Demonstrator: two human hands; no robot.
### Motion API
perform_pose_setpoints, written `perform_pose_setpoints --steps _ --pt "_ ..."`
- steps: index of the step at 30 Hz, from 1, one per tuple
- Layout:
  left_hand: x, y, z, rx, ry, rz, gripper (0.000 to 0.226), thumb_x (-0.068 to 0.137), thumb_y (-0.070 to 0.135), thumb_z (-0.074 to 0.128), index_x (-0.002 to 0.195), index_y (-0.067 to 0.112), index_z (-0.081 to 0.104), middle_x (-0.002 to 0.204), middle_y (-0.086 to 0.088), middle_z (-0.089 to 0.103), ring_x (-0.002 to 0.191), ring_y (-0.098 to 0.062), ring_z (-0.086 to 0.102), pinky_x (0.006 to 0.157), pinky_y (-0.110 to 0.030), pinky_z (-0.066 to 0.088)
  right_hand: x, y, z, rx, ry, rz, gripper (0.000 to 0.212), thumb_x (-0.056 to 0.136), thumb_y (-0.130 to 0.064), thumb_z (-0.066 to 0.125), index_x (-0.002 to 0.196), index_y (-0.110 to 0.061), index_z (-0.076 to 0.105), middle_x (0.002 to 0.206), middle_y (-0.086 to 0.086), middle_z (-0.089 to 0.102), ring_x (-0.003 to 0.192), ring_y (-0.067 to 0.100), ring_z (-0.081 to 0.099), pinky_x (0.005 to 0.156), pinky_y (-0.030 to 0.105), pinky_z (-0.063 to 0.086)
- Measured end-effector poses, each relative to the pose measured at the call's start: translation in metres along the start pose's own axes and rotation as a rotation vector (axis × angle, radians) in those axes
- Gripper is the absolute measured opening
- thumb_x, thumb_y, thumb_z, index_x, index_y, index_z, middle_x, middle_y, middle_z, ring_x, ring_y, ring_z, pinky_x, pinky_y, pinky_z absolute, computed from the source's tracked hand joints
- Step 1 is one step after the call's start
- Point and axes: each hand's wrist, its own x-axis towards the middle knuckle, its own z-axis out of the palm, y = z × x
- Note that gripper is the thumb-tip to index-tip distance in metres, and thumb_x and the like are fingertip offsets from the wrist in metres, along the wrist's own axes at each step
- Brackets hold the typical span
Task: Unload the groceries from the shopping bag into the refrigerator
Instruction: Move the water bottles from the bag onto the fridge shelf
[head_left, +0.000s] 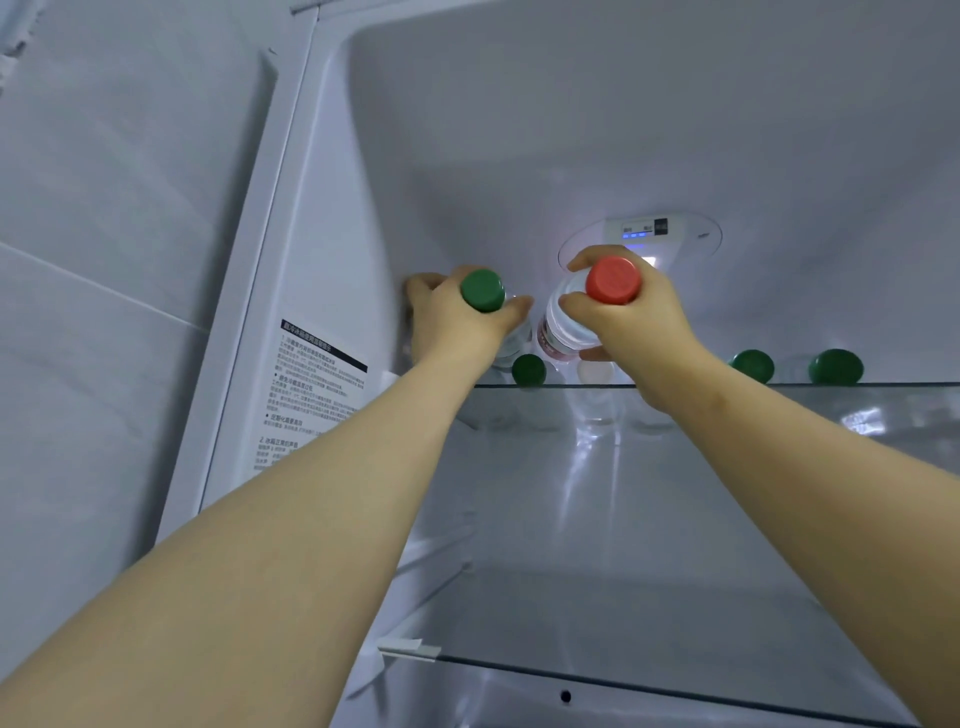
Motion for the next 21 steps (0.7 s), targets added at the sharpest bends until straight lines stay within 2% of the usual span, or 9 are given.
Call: perform_pose_setpoints --steps 2,4,7,11,15,18,21 --pt "0.003 -0.001 0.001 0.003 -0.004 0.02 0.033 0.07 0.037 0.078 0.096 0.025 0.061 0.113 -0.003 0.05 0.091 -0.025 0.059 0.082 -0.033 0.052 0.0 0.0 -0.001 0.006 0.009 -0.003 0.028 0.079 -0.009 0.063 0.088 -0.035 0.059 0.085 -0.01 0.059 0.093 0.022 0.061 0.083 0.047 0.055" --pt "0.005 0.0 0.001 0.089 -0.01 0.063 0.037 0.07 0.038 0.078 0.096 0.024 0.056 0.107 -0.005 0.058 0.086 -0.022 0.056 0.071 -0.027 0.046 -0.001 0.0 -0.001 0.016 0.016 0.0 0.028 0.079 -0.009 0.062 0.087 -0.036 0.058 0.083 -0.011 0.058 0.091 0.022 0.06 0.082 0.048 0.055" --pt "0.007 -0.001 -0.002 0.17 -0.006 0.094 0.05 0.072 0.034 0.078 0.11 0.02 0.049 0.096 0.003 0.054 0.085 -0.021 0.051 0.071 -0.026 0.041 -0.001 0.0 -0.001 0.01 0.015 0.001 0.028 0.079 -0.009 0.063 0.087 -0.035 0.058 0.081 -0.011 0.058 0.085 0.018 0.059 0.083 0.048 0.055" --pt "0.008 0.0 0.0 0.311 -0.058 0.147 0.04 0.076 0.03 0.075 0.103 0.014 0.05 0.089 -0.001 0.054 0.083 -0.027 0.052 0.069 -0.029 0.042 -0.001 -0.001 0.001 -0.017 0.017 -0.024 0.03 0.078 -0.006 0.063 0.086 -0.034 0.058 0.095 -0.006 0.055 0.084 0.015 0.057 0.085 0.046 0.054" --pt "0.01 0.0 0.008 0.496 -0.163 0.232 0.037 0.085 0.028 0.066 0.11 0.01 0.046 0.103 -0.011 0.057 0.09 -0.032 0.055 0.071 -0.033 0.044 -0.003 0.0 0.002 -0.048 0.052 -0.025 0.027 0.079 -0.007 0.064 0.095 -0.028 0.061 0.102 -0.009 0.04 0.082 0.008 0.055 0.086 0.041 0.054" --pt "0.011 -0.003 0.015 0.664 -0.251 0.277 0.038 0.092 0.027 0.055 0.122 0.011 0.039 0.119 -0.014 0.047 0.103 -0.035 0.051 0.074 -0.036 0.041 -0.004 0.001 0.003 -0.081 0.065 -0.003 0.029 0.08 -0.009 0.064 0.101 -0.028 0.061 0.111 -0.002 0.034 0.083 0.009 0.055 0.088 0.039 0.053" --pt "0.012 -0.004 0.019 0.772 -0.286 0.237 0.036 0.095 0.022 0.048 0.127 0.012 0.034 0.128 -0.014 0.035 0.113 -0.032 0.04 0.076 -0.037 0.038 -0.005 -0.001 0.004 -0.105 0.068 0.003 0.03 0.079 -0.01 0.065 0.101 -0.03 0.06 0.111 -0.002 0.031 0.088 0.014 0.056 0.09 0.038 0.052"
